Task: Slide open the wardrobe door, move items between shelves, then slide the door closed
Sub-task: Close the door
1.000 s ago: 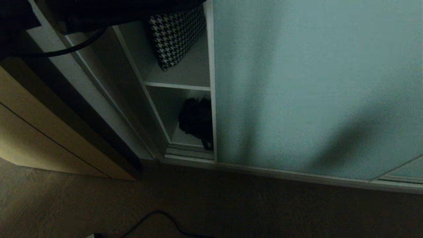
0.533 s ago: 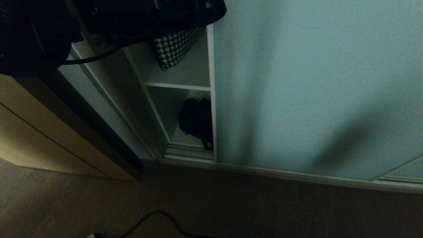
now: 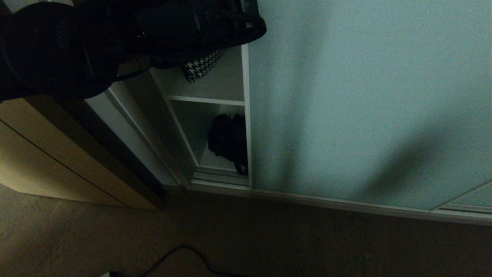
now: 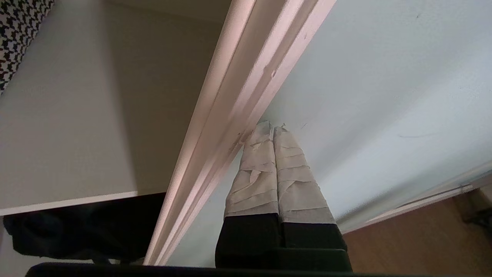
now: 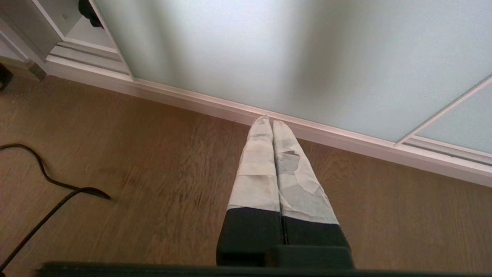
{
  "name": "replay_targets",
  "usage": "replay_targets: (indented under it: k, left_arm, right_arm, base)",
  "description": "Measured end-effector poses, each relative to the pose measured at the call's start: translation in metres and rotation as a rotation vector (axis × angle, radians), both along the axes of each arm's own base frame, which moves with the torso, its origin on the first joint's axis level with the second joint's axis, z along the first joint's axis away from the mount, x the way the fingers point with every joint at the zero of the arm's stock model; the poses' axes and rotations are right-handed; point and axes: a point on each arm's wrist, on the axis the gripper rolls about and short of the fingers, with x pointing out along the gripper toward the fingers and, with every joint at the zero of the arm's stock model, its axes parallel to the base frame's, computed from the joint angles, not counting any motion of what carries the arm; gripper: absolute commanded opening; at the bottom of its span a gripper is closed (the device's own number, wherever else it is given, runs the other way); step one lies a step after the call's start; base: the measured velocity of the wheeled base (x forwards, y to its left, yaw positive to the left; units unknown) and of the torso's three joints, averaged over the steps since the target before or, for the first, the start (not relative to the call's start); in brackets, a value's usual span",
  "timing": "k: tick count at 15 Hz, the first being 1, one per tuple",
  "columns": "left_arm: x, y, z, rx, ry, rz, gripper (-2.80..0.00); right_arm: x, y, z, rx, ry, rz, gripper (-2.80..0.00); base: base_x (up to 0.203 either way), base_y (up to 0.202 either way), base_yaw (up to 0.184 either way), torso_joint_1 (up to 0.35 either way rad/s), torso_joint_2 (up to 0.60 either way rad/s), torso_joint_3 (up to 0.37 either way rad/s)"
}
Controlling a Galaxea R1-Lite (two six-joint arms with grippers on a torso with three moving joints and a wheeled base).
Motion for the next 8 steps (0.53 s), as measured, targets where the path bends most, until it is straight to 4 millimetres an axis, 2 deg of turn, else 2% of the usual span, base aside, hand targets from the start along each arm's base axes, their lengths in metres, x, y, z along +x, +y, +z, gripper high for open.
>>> replay_targets:
  k: [8]
  left_arm:
    - [0.016,0.022,0.0,-0.002,-0.004,0.091,-2.8]
  right_arm:
    - [0.0,0.0,0.0,0.0,0.0,0.0,-2.8]
  base:
    - [0.0,0.0,0.0,0.0,0.0,0.0]
